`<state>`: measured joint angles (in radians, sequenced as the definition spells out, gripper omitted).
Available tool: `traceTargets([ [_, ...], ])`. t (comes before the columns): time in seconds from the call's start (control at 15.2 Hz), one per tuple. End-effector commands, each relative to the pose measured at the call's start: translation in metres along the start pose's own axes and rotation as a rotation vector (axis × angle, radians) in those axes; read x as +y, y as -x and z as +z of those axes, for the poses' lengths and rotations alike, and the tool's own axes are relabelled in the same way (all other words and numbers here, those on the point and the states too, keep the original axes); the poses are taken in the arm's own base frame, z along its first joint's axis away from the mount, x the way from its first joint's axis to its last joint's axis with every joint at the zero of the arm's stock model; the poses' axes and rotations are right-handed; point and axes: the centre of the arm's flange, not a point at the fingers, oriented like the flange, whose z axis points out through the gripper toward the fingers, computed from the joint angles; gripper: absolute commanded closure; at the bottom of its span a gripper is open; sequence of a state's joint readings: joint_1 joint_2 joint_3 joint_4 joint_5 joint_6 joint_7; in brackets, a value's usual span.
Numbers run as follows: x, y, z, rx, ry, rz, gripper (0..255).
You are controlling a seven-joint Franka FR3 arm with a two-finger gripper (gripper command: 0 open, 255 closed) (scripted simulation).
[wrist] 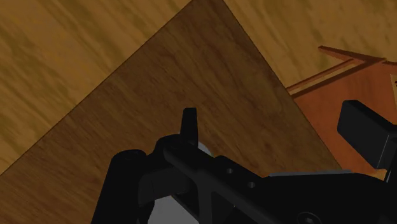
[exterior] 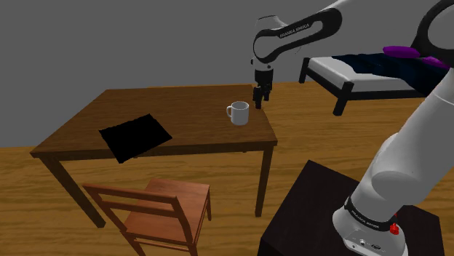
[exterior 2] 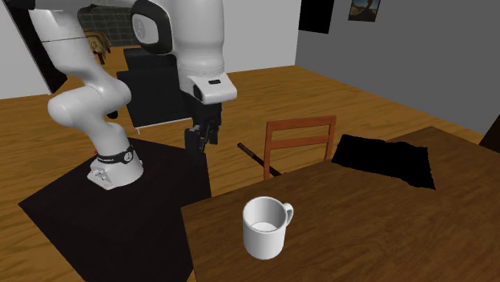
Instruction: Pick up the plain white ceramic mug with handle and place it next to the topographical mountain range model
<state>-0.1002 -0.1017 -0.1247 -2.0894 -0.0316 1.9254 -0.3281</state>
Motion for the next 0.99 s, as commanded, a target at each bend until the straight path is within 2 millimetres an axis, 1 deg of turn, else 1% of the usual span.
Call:
traceTargets([
  [0.0,0.016,-0.019,0.007,0.009,0.002,-0.001,0],
  [0.92,0.120,-0.152,0.062,0.068,0.010,-0.002,0],
])
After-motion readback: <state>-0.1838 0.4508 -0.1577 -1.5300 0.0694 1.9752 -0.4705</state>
